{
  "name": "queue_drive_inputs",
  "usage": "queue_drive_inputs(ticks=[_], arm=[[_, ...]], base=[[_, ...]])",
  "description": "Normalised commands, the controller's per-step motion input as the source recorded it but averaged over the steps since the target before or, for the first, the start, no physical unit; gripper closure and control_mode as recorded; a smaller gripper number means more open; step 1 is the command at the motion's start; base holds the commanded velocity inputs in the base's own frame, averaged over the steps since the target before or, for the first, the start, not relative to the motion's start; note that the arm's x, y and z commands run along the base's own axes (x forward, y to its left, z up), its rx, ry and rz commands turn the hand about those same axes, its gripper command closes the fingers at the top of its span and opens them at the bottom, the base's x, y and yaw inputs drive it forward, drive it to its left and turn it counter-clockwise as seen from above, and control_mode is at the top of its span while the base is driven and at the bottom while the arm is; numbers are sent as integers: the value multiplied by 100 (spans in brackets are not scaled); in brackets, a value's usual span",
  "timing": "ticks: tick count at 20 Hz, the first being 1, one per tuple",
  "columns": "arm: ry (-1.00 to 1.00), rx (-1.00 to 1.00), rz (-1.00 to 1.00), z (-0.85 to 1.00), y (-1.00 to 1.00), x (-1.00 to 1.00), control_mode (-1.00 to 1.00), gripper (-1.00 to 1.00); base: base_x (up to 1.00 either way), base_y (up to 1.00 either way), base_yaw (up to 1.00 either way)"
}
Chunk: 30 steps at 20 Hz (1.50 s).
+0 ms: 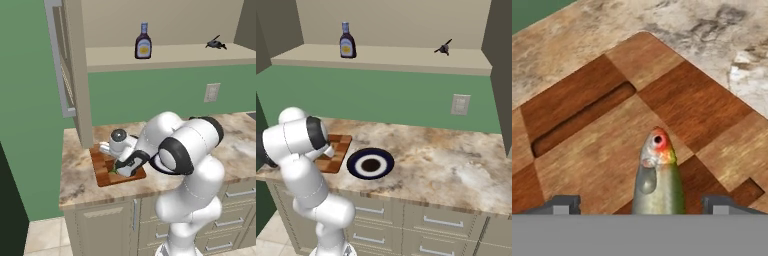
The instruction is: Pick the fish from the plate and place it on the cutting board. Then pick the condiment bottle from the cabinet and place it next to the cutting board.
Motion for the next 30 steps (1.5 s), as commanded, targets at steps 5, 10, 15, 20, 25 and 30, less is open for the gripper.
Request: queue_drive_inputs(ticks=[5,10,15,20,25,30], arm=[[-2,15,0,58,-24,0,-100,-100],[-3,7,0,70,-4,0,-100,-100],[-4,4,0,65,0,0,-100,-100],[-5,3,0,58,0,0,-100,-100],[-4,1,0,40,0,-1,-100,-100],[-2,0,0,34,0,-3,-100,-100]], base=[[0,0,0],[0,0,0],[0,0,0],[0,0,0],[0,0,0],[0,0,0]])
